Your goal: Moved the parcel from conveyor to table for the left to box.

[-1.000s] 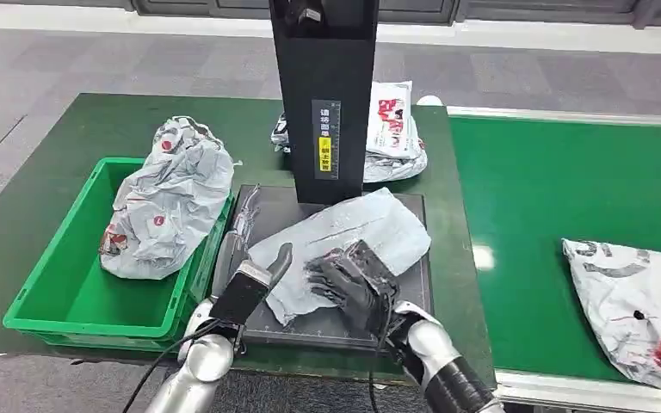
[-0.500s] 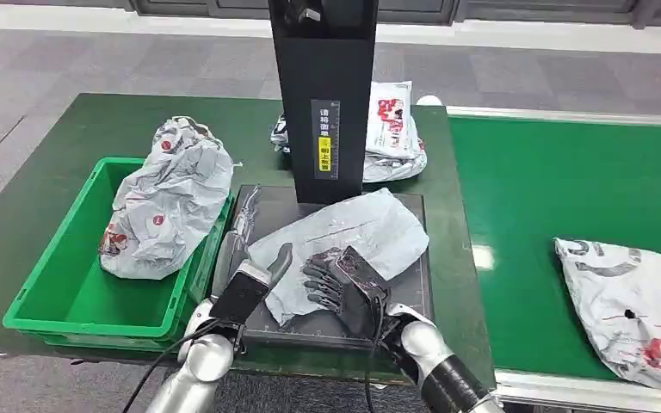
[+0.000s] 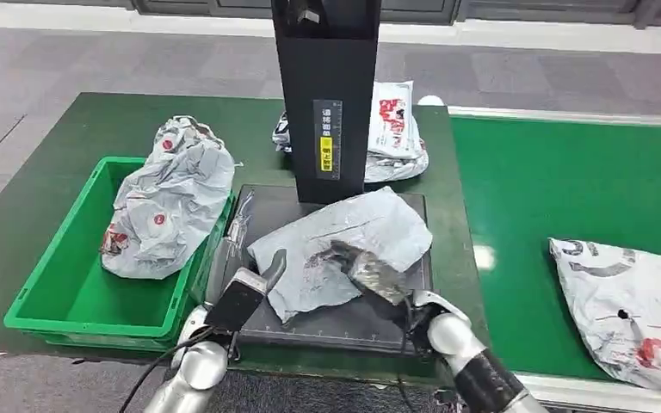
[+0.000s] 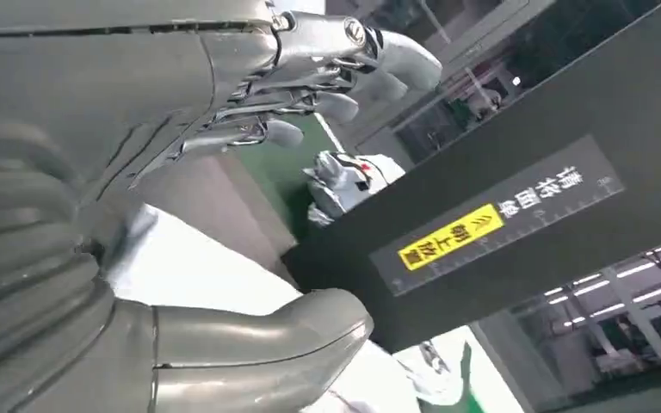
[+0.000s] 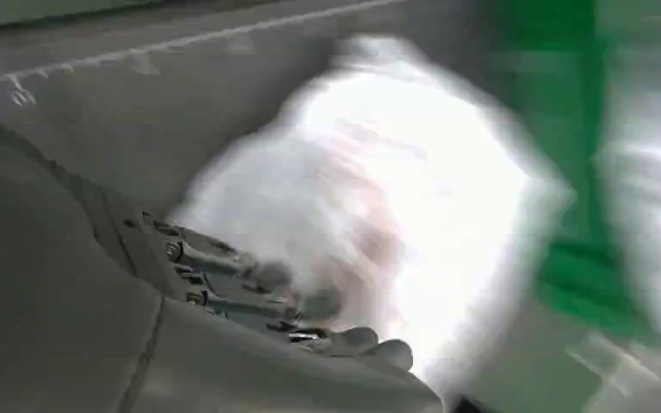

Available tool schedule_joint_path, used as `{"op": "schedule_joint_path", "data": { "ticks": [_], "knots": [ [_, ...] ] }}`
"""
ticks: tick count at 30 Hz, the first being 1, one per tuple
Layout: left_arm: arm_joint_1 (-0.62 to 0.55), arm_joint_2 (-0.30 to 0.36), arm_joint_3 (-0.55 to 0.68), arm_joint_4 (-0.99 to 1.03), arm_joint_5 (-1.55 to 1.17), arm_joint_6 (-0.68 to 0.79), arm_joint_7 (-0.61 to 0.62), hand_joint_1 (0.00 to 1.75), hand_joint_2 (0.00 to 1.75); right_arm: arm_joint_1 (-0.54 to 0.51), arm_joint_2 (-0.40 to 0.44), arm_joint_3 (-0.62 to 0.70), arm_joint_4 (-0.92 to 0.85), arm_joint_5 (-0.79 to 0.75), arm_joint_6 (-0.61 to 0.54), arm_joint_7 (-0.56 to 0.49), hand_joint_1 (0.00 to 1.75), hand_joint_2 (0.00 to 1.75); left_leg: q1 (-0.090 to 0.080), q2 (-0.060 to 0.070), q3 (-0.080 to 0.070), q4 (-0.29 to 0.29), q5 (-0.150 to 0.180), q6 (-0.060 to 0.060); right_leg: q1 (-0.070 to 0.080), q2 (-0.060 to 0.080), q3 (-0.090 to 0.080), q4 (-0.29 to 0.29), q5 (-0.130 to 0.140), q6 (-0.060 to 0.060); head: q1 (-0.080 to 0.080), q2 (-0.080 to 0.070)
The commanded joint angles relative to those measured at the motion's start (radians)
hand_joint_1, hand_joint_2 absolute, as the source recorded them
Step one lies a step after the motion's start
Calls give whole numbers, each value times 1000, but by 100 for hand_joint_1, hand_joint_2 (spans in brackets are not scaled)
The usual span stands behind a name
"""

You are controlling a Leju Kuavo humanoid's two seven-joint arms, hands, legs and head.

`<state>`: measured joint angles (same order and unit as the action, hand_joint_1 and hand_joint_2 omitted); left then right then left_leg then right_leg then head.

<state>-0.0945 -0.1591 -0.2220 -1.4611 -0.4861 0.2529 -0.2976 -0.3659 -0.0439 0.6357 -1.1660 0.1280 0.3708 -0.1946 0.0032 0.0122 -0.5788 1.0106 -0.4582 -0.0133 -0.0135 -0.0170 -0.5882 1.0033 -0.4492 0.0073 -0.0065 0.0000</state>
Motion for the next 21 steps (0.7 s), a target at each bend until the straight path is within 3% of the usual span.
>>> {"op": "schedule_joint_path", "data": {
  "ticks": [1,5,11,13,17,21],
  "knots": [
    [18,23,0,25,-159,-19,47,0,175,232,12,-418,-499,-95,13,-77,0,0,0,-3,-1,0,0,1,0,-2,0,0,-1,0,0,0],
    [3,9,-1,75,-225,-34,66,0,175,299,60,-519,-588,-152,32,-133,0,0,1,-6,1,-2,-1,1,1,-3,2,-2,-2,-1,0,0],
    [-27,4,-12,143,-307,-43,104,0,175,319,93,-584,-641,-171,62,-148,0,0,0,-3,0,-1,0,1,0,-2,0,-1,-1,0,0,0],
    [-44,8,-32,177,-389,-53,147,0,175,311,106,-599,-642,-173,75,-148,0,0,0,-2,0,-1,0,1,0,-1,0,-1,-1,0,0,0],
    [-136,-3,-136,376,-805,-91,356,0,175,298,141,-630,-629,-188,116,-146,0,0,0,-5,1,-2,1,1,0,-4,1,-1,-1,0,0,0],
    [-213,-41,-170,557,-946,-136,424,0,175,275,154,-632,-595,-193,136,-139,0,0,0,-8,2,-4,3,1,0,-5,3,-5,1,0,0,0]
  ]
}}
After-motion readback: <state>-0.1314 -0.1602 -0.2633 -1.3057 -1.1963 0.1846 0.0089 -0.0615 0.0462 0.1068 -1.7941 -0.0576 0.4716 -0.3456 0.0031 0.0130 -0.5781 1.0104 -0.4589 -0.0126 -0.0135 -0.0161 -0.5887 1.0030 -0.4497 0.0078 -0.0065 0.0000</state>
